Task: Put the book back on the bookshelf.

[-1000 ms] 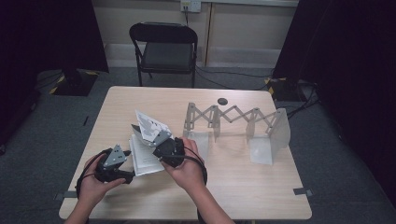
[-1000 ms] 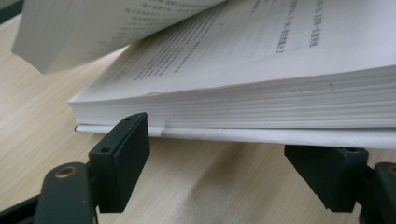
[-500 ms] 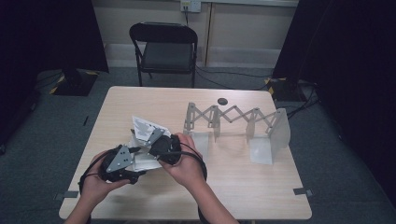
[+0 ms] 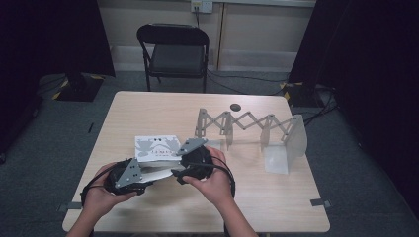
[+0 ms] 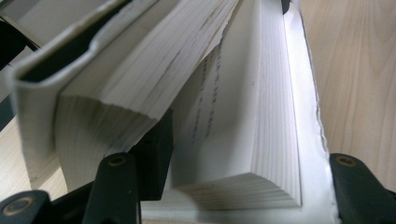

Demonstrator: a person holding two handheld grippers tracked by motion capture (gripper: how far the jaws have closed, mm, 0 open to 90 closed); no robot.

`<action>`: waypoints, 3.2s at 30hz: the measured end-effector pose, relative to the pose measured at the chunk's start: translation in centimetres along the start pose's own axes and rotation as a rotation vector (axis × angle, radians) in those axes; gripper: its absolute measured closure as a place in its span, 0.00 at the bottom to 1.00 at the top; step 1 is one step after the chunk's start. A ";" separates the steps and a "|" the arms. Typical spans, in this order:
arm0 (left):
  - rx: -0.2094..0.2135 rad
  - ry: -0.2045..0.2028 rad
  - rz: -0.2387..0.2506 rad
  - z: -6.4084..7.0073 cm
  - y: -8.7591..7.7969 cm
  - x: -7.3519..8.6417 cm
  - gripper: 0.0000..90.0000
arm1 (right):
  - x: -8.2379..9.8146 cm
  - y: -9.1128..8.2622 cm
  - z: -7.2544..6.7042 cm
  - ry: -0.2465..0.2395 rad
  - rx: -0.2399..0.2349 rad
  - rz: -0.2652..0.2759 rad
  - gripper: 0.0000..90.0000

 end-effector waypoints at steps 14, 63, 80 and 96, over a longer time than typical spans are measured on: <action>0.007 -0.008 -0.014 -0.2 -0.2 -0.3 0.50 | 4.4 1.9 -0.4 0.071 -0.015 -0.026 0.25; 0.009 -0.064 -0.143 -1.8 -3.0 -4.5 0.68 | 13.4 3.6 0.3 0.175 0.007 -0.095 0.17; 0.044 -0.084 -0.174 -2.3 -3.9 -5.4 0.71 | 14.4 3.8 0.1 0.183 0.050 -0.005 0.12; 0.071 -0.101 -0.201 -2.6 -5.0 -6.0 0.75 | 14.4 3.8 0.2 0.184 0.049 -0.004 0.12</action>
Point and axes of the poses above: each handheld gripper's, and its own axes: y roughly forward along the jaws, x roughly out of its underside, z roughly to its right, the point moved 2 cm from there along y, roughly forward along the jaws, and after that the axes turned 7 degrees about -y, right-handed, at the moved point
